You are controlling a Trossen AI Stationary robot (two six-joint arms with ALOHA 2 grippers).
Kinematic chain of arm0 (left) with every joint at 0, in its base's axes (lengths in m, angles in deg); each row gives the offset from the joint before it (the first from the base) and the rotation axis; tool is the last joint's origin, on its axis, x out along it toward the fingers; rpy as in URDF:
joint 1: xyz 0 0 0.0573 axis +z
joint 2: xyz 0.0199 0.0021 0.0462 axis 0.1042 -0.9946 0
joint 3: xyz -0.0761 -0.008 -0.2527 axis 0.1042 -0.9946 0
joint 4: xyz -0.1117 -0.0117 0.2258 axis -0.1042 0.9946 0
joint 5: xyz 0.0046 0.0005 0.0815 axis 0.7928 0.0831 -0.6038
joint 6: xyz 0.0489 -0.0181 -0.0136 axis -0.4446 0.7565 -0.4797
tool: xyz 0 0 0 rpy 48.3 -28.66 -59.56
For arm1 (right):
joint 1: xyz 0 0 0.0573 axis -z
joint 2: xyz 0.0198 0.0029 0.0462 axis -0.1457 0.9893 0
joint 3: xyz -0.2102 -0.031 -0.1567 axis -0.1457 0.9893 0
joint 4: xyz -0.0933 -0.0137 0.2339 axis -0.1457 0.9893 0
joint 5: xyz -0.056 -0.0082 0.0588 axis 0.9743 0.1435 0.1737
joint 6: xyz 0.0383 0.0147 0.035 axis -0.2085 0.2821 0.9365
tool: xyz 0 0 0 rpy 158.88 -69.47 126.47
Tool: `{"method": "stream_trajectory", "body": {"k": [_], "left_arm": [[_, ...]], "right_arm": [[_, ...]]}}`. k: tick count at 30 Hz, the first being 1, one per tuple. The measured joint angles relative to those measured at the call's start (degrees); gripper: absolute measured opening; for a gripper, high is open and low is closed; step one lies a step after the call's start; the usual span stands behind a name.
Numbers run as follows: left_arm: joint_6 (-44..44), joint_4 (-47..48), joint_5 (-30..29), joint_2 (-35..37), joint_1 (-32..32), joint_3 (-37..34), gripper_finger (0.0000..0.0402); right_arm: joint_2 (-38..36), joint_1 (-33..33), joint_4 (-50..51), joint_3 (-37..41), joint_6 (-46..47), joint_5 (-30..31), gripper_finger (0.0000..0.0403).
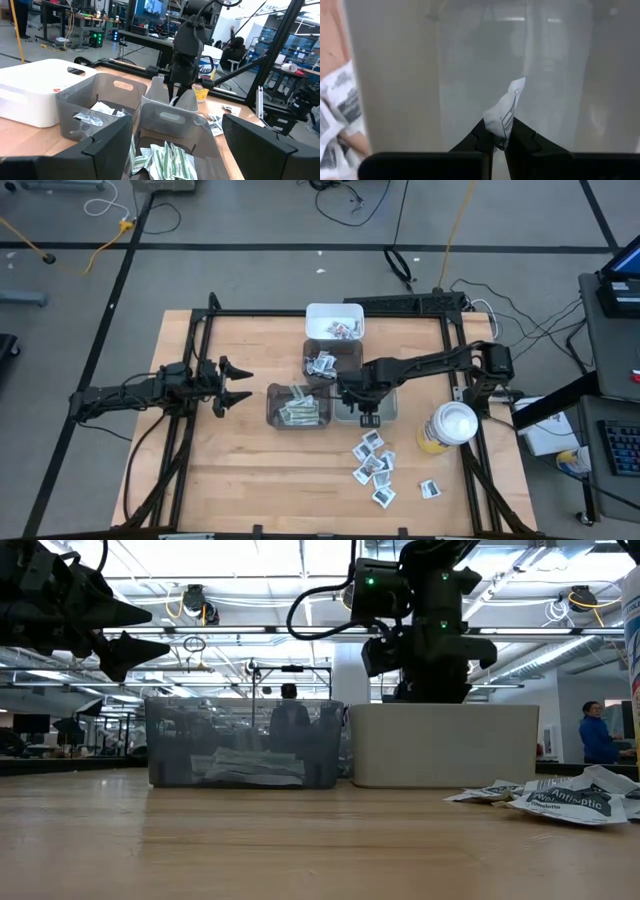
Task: Pick & Place First Aid Supplies
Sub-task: Put the white towelette pack into the gray bin
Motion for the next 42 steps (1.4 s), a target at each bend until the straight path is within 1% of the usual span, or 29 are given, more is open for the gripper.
{"method": "stream_trajectory", "body": {"k": [5, 8, 11, 15, 18, 21, 24, 27, 31, 37, 42], "left_arm": [[0.00, 0.00, 0.00, -0.01, -0.01, 0.00, 0.0310], [0.00, 0.00, 0.02, -0.01, 0.00, 0.02, 0.0310], [0.00, 0.00, 0.00, -0.01, -0.02, 0.02, 0.0310], [0.00, 0.00, 0.00, -0.01, 0.00, 0.02, 0.0310], [0.00, 0.00, 0.02, 0.01, 0.00, 0.02, 0.0310], [0.00, 0.00, 0.00, 0.01, 0.00, 0.00, 0.0310], [0.01, 0.00, 0.01, 0.00, -0.01, 0.01, 0.0310], [0.00, 0.00, 0.00, -0.01, -0.02, 0.00, 0.0310], [0.00, 0.00, 0.00, 0.00, 0.00, 0.01, 0.0310], [0.00, 0.00, 0.00, -0.01, 0.00, 0.02, 0.0310], [0.01, 0.00, 0.00, 0.00, 0.00, 0.01, 0.0310]], "right_arm": [[0.01, 0.02, 0.07, 0.19, 0.15, 0.44, 0.0023], [0.01, 0.02, 0.92, 0.19, 0.38, 1.16, 0.0042], [0.01, 0.02, 1.53, 0.19, 0.73, 1.06, 0.0082], [0.01, 0.02, 1.45, 0.19, 1.98, 1.28, 0.0152], [0.01, 0.02, 1.04, 0.19, 2.16, 3.01, 0.0200], [0.01, 0.05, 1.21, 0.19, 2.08, 4.27, 0.0235], [-0.01, 0.15, 2.20, 0.19, 2.68, 4.11, 0.0258], [-1.12, 0.17, 4.55, 0.03, 5.78, 4.01, 0.0270], [-3.20, 0.02, 9.24, -2.06, 10.63, 4.04, 0.0274], [-5.99, -1.02, 11.72, -4.30, 15.87, 4.04, 0.0271], [-7.70, -1.11, 12.77, -5.49, 18.14, 4.04, 0.0275]]}}
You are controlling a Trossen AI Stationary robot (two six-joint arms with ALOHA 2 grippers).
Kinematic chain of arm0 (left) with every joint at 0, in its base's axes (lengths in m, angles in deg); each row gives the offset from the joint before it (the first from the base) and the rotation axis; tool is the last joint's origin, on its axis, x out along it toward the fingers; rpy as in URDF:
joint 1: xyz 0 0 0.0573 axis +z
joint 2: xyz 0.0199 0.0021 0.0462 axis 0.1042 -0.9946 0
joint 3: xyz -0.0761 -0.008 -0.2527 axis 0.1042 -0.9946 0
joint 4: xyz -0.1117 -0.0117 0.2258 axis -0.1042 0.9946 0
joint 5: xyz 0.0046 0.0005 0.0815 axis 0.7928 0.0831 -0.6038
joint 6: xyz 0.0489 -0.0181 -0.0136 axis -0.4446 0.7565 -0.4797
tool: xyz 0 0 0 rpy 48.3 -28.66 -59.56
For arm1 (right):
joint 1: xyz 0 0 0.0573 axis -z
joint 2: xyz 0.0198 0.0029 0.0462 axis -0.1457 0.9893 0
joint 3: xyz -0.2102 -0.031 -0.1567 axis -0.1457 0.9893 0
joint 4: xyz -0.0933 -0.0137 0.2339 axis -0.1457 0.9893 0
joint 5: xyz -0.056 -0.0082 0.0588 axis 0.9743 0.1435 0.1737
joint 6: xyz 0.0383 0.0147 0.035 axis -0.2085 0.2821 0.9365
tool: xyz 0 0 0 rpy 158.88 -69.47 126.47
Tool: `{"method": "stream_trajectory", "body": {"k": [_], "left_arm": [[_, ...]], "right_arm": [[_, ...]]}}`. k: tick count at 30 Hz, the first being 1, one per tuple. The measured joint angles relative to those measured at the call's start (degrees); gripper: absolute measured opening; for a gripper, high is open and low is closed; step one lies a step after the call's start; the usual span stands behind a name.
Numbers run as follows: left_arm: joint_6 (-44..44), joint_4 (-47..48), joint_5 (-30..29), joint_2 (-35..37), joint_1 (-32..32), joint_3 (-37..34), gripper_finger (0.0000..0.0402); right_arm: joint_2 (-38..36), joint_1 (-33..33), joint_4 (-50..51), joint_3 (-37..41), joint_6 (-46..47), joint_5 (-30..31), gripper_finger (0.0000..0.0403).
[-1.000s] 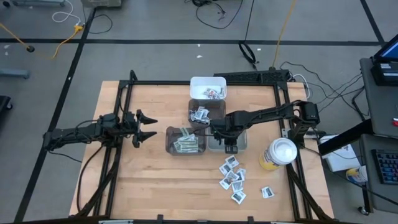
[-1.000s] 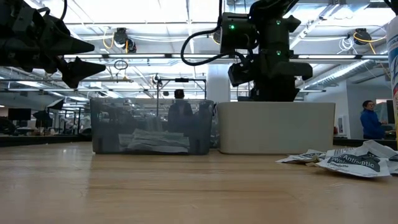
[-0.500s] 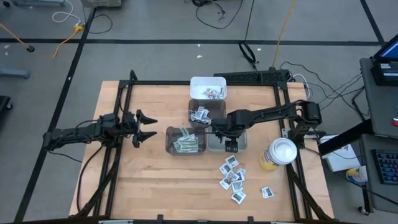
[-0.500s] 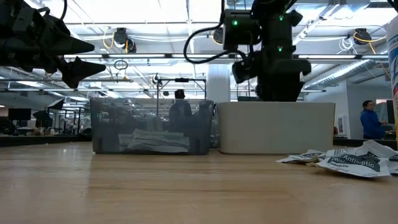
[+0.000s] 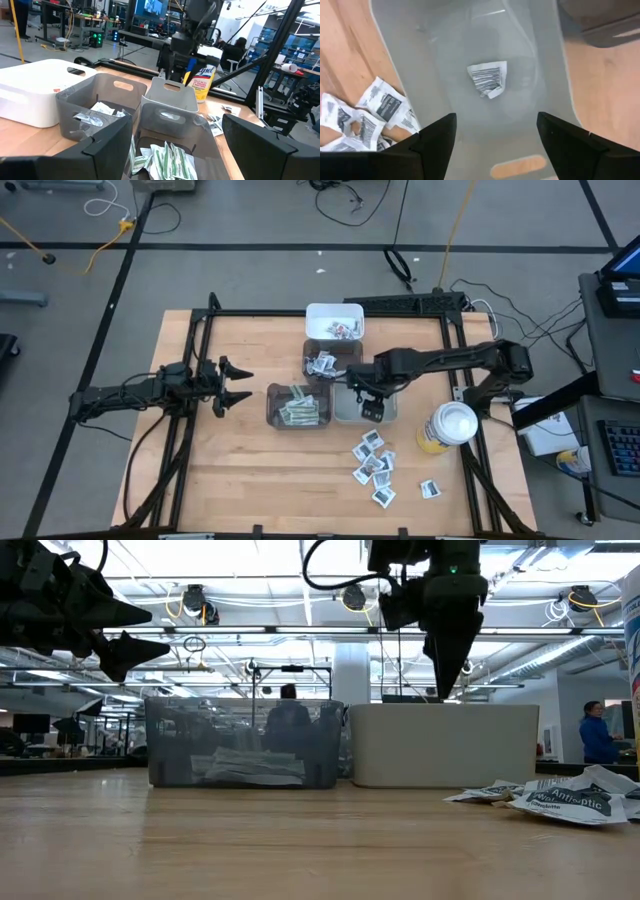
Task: Pick & Place First Aid Supplies
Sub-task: Put the white towelette pack into the gray bin
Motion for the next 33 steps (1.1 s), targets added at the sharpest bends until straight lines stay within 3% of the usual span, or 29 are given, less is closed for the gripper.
{"method": "stream_trajectory", "body": {"k": [4, 15, 33], "left_arm": [[0.00, 0.00, 0.00, 0.00, -0.01, -0.01, 0.0310], [-0.01, 0.00, 0.02, -0.01, 0.00, -0.01, 0.0310], [-0.01, 0.00, 0.00, -0.01, 0.00, 0.01, 0.0310]], "right_arm": [[-0.40, -2.00, 0.32, -0.17, 2.96, 0.10, 0.0276], [-0.33, -17.72, 0.44, -0.15, 14.43, -1.16, 0.0277], [-0.33, -45.83, 0.55, -0.11, 16.45, -3.26, 0.0277]]}}
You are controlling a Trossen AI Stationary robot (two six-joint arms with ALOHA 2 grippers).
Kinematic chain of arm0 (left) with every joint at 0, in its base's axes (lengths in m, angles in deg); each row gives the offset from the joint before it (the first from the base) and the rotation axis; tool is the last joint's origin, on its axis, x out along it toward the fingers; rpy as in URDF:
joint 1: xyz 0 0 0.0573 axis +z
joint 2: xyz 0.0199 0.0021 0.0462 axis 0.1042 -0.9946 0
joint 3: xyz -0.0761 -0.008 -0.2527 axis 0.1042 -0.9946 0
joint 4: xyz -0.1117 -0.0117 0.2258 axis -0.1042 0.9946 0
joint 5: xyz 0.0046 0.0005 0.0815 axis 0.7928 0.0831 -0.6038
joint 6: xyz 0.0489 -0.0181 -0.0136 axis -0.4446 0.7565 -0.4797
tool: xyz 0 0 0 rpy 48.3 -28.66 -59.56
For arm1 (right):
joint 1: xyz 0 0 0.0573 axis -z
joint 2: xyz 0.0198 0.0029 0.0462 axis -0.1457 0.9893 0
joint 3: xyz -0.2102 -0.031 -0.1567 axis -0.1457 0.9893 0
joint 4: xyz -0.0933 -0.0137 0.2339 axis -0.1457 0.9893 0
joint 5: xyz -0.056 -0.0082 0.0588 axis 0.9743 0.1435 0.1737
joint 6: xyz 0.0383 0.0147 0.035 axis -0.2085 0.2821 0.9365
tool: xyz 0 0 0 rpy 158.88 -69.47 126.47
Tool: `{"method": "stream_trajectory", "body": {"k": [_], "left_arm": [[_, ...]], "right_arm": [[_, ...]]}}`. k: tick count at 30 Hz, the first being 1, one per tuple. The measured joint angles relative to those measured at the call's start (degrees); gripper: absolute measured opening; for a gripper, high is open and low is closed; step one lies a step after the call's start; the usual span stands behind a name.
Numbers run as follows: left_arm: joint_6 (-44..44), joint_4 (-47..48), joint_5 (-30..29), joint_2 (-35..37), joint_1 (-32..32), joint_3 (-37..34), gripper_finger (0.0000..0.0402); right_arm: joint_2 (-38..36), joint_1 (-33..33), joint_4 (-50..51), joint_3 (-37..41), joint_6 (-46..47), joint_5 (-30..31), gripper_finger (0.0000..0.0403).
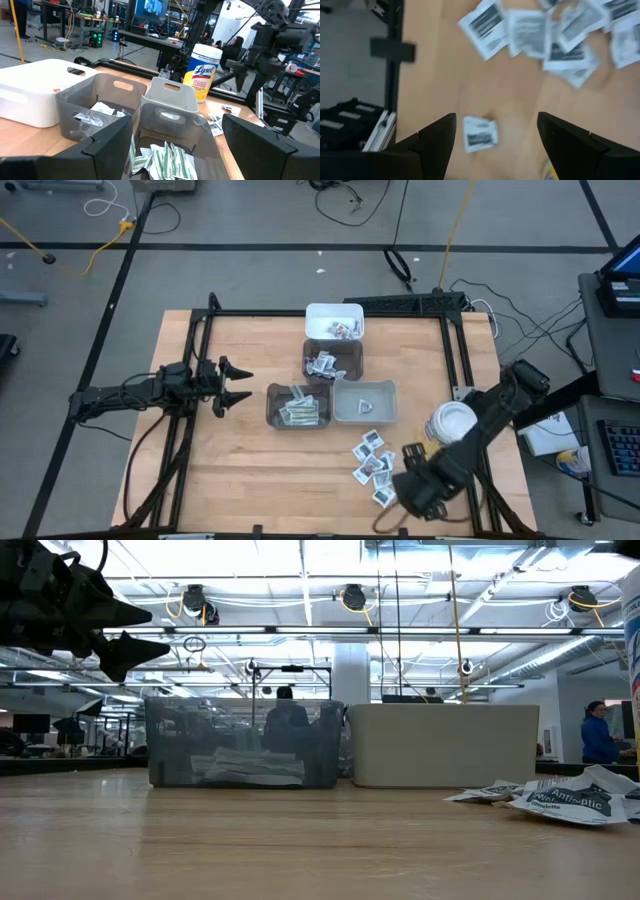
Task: Pick & Place First Aid Supplies
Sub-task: Put the white towelette pack into the gray bin
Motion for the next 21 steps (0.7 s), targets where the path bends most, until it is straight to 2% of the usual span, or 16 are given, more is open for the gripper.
{"method": "stream_trajectory", "body": {"k": [6, 21], "left_arm": [[0.01, 0.00, 0.00, 0.00, -0.01, -0.02, 0.0310], [0.00, -0.02, 0.00, 0.00, 0.00, -0.02, 0.0310]], "right_arm": [[-0.04, -5.09, -0.04, 0.87, 4.94, -0.13, 0.0277], [-0.28, -6.05, -9.06, 13.50, 8.96, -1.60, 0.0277]]}}
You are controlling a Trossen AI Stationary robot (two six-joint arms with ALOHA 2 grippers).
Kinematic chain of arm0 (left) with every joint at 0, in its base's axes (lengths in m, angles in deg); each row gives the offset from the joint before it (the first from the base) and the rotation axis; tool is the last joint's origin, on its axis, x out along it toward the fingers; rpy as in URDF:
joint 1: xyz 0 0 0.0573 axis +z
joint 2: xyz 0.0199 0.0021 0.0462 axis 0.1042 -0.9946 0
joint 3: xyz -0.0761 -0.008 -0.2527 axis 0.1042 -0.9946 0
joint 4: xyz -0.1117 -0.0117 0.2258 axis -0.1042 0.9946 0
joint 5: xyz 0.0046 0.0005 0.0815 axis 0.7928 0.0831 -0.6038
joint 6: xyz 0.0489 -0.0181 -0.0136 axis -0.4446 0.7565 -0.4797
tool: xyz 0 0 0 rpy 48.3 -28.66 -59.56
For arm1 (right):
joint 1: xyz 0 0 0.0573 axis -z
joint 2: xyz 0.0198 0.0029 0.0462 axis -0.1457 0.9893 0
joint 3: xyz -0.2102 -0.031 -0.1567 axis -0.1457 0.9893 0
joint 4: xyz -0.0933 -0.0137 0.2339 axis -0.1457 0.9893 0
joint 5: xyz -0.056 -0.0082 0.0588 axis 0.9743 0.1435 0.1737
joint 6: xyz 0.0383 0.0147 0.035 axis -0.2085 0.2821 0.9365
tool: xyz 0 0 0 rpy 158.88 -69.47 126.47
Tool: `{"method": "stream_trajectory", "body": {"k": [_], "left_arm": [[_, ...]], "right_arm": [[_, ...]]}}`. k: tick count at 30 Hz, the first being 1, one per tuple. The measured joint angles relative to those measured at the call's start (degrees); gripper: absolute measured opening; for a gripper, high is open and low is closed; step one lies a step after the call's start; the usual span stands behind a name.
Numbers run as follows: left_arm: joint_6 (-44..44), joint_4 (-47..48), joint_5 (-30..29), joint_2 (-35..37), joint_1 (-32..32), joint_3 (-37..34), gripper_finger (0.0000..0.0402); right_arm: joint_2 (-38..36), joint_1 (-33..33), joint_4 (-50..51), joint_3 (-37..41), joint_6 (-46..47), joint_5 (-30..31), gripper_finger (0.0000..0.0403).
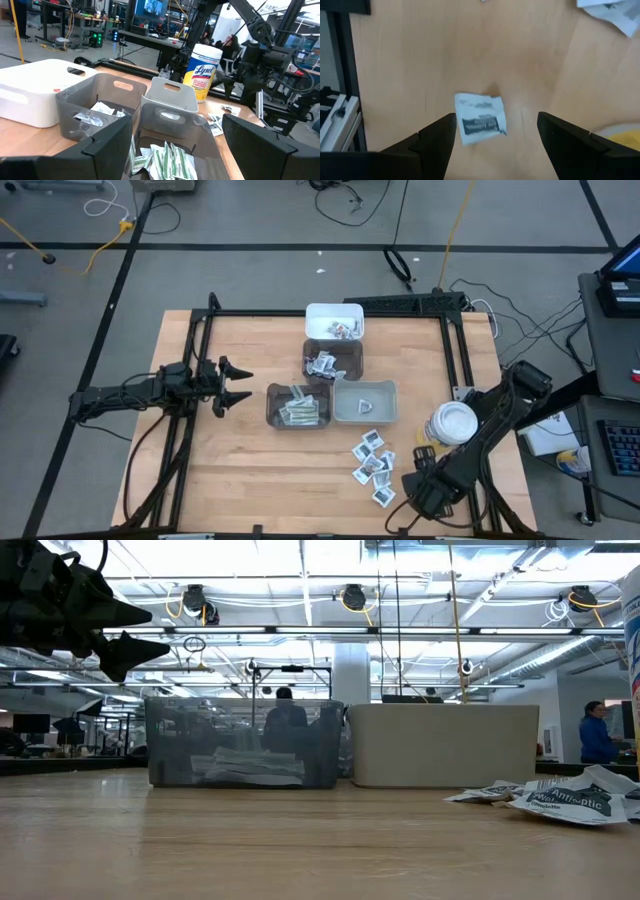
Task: Pick & Place First Aid Supplies
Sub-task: Put the white towelette pack into the gray bin
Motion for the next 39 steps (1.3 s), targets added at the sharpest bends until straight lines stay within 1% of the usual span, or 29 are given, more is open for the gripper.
{"method": "stream_trajectory", "body": {"k": [5, 11, 14, 17, 21, 28, 33, 35, 39], "left_arm": [[0.01, 0.02, 0.00, 0.01, -0.02, 0.02, 0.0310], [0.00, 0.02, 0.00, 0.00, -0.02, 0.02, 0.0310], [0.00, 0.02, 0.00, 0.02, 0.00, 0.00, 0.0310], [0.00, 0.02, 0.00, 0.02, -0.02, 0.00, 0.0310], [0.00, 0.01, 0.00, 0.00, -0.01, 0.01, 0.0310], [0.00, 0.02, 0.00, 0.02, -0.02, 0.00, 0.0310], [0.01, -0.01, 0.00, 0.00, 0.00, 0.01, 0.0310], [0.00, 0.02, 0.00, 0.02, 0.00, 0.00, 0.0310], [0.00, 0.01, 0.00, 0.00, 0.00, 0.01, 0.0310]], "right_arm": [[0.22, -1.05, -6.78, 3.93, 0.37, -0.08, 0.0277], [0.24, -1.19, -10.22, 8.92, 0.74, 0.36, 0.0277], [0.24, -1.14, -13.89, 10.75, -0.11, 1.42, 0.0276], [0.18, -1.17, -15.82, 11.74, -0.21, 1.86, 0.0263], [0.09, -1.14, -16.50, 12.38, -0.11, 2.01, 0.0217], [0.09, -1.12, -17.44, 12.47, -2.92, 1.58, 0.0102], [-0.26, -0.50, -16.70, 11.92, -3.05, 0.92, 0.0021], [-0.43, 0.22, -14.86, 10.74, -4.07, 0.35, 0.0007], [-0.96, 1.58, -8.78, 6.28, -5.36, 0.30, 0.0006]]}}
